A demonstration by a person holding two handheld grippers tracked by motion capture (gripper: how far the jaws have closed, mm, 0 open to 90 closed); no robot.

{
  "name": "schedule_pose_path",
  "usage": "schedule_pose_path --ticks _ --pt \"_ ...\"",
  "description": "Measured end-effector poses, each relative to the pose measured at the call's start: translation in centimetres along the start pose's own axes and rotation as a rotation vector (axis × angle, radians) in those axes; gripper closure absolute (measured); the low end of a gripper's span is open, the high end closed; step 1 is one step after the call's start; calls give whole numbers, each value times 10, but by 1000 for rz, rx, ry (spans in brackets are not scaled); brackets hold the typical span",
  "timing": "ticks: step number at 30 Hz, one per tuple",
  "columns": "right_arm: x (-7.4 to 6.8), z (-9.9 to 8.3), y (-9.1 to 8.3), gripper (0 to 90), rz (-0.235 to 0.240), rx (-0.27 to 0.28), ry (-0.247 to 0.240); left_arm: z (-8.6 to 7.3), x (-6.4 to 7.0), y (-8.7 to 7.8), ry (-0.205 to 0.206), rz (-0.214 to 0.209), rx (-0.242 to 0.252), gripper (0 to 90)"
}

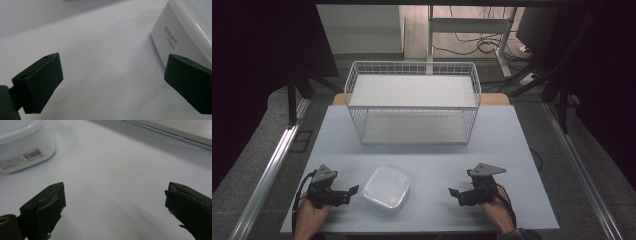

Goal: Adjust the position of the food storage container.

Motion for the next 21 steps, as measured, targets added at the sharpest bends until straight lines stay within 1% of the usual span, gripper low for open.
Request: schedule_pose_path --ticks 3,4,5,6,7,8,10,12,13,17,20,21 --pt "0 0 0 23 1 -4 -5 1 -2 -1 2 8 14 28" --pt "-1 1 0 13 -5 0 -16 3 -3 -3 -16 -5 37 37" --pt "-2 1 0 10 -2 5 -18 3 -3 -3 -29 -14 43 40" --pt "-3 2 1 10 3 9 -20 3 -3 -3 -29 -14 43 41" --pt "-3 2 1 7 3 9 -20 3 -3 -3 -37 -19 42 41" --pt "-4 2 2 4 -3 13 -31 2 -3 -3 -40 -22 27 41" --pt "-3 2 2 3 -17 14 -40 1 -3 -2 -39 -26 19 39" --pt "-3 2 2 3 -21 14 -41 1 -2 -2 -38 -30 17 38" --pt "-1 2 2 2 -31 16 -37 1 -2 -1 -38 -33 16 38" --pt "-1 2 5 0 -39 19 -24 0 -2 -1 -35 -31 0 36" --pt "-2 2 7 0 -45 18 -30 0 -3 -2 -32 -25 -8 31" --pt "-3 3 8 0 -48 21 -42 -1 -2 -2 -29 -25 -18 28"
Point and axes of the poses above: each handheld gripper's, and its own axes: y roughly forward along the jaws, z roughly out of its top, x roughly to its right, the point moved 7 cm from there along y, roughly forward along the jaws, and after that the axes turned 8 degrees about x, right-handed, at the moved point
